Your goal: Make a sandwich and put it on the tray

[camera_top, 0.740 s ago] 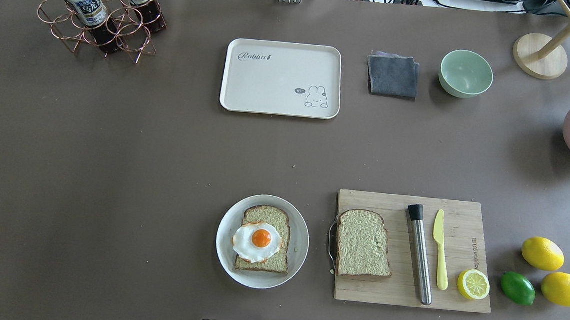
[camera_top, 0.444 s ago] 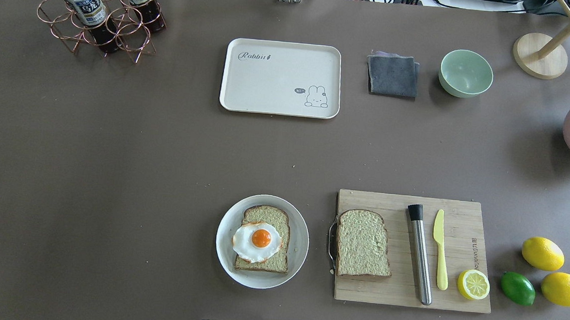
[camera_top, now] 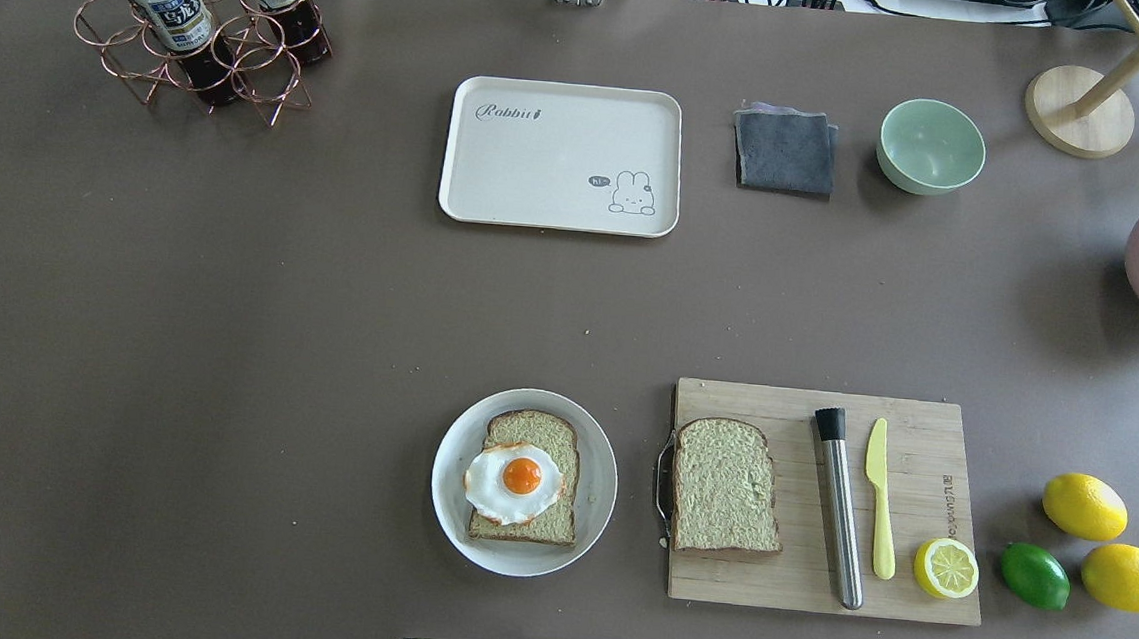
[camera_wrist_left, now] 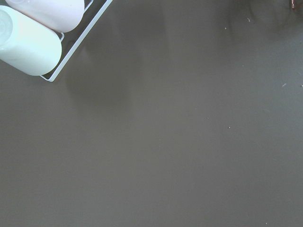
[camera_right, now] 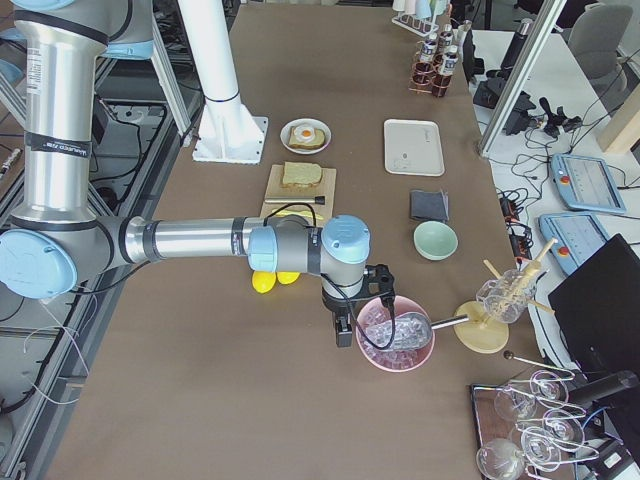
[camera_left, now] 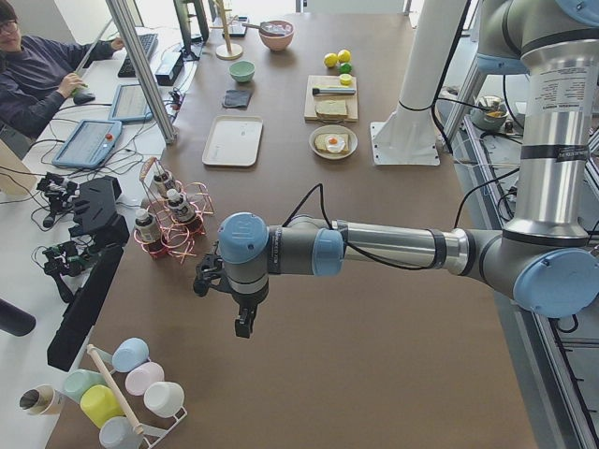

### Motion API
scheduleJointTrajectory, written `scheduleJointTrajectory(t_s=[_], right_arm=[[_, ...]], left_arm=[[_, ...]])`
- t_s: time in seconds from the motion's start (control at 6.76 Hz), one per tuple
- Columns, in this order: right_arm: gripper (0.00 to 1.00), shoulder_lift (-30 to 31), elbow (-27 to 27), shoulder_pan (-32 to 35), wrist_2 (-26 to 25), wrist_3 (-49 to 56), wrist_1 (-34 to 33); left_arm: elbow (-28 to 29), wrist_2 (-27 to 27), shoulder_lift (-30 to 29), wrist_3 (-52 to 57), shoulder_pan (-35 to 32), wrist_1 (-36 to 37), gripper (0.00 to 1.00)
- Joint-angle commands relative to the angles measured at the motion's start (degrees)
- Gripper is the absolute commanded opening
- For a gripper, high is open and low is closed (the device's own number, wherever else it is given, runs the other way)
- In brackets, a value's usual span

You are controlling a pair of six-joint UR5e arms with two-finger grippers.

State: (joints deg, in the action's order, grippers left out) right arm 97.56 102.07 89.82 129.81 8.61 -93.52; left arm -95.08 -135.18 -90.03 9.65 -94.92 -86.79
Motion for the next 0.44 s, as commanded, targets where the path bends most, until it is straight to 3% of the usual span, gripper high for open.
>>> scheduleJointTrajectory(t_s=[0.0, 0.3], right_arm=[[1.00, 0.3, 0.1, 0.0, 0.0, 0.1, 0.0], [1.00, 0.6, 0.0, 0.0, 0.0, -0.1, 0.0]], left_arm=[[-0.1, 0.3, 0.1, -0.1, 0.0, 0.0, 0.98], [1.1, 0.2, -0.8, -0.2, 0.1, -2.8, 0.98]])
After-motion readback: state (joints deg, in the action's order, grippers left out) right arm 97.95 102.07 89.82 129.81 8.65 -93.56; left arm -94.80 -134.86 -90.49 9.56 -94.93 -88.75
